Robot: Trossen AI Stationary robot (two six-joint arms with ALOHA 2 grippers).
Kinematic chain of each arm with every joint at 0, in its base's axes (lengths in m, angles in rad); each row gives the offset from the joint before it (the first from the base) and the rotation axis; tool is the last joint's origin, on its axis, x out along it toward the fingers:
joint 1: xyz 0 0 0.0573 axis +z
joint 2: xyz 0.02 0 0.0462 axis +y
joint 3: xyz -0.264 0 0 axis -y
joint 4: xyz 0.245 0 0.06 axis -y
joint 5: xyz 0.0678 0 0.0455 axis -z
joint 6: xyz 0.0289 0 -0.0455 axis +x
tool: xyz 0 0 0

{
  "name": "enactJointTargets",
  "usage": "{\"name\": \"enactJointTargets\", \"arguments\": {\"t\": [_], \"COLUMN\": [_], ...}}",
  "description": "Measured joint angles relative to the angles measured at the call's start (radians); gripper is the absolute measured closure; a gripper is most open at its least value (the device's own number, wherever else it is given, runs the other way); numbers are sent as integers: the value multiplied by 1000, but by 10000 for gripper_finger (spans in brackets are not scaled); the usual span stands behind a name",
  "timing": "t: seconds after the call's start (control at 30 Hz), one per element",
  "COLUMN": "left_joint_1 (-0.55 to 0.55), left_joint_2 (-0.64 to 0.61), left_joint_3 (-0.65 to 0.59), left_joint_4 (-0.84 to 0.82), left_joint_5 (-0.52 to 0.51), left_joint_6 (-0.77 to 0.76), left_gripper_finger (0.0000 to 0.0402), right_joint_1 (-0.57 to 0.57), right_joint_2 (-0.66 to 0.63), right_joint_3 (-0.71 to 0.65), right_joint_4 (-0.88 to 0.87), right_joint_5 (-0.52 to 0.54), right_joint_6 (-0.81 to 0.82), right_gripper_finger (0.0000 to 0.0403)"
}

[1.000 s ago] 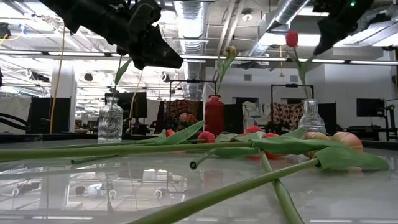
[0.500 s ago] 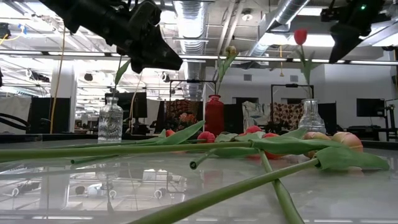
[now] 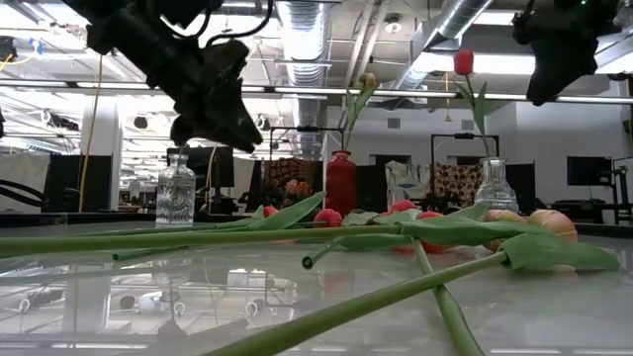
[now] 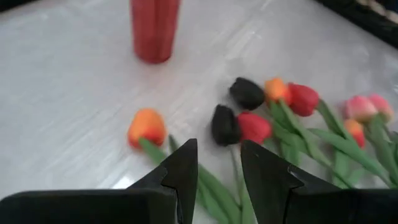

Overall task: Sort flowers into vase by color
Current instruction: Put the top orange flower into the bottom transparent vase

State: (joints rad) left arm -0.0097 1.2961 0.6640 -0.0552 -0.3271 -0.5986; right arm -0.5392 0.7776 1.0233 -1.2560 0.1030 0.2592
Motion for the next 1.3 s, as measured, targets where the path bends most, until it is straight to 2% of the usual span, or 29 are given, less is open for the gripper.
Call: {"name": "enactJointTargets", "arguments": {"t": [0.17, 0.47, 0.8, 1.0, 1.3], "left_joint_1": [0, 7, 55, 67, 67], "left_joint_2": [36, 245, 370, 379, 379], "left_joint_3": [0, 1, 8, 8, 8], "left_joint_4": [-2, 132, 182, 180, 183], "left_joint_5": [-27, -20, -19, -19, -16], "left_joint_6": [-60, -102, -154, -174, -169], "left_gripper_finger": [293, 293, 296, 333, 382], "right_joint_1": [15, 129, 269, 341, 443], "right_joint_2": [0, 1, 5, 31, 141], "right_joint_3": [0, 0, 0, 0, 0], "right_joint_4": [2, 33, 104, 157, 242], "right_joint_5": [-112, -115, -104, -99, -98], "right_joint_6": [99, 168, 244, 250, 249], "right_gripper_finger": [205, 205, 205, 205, 205]}}
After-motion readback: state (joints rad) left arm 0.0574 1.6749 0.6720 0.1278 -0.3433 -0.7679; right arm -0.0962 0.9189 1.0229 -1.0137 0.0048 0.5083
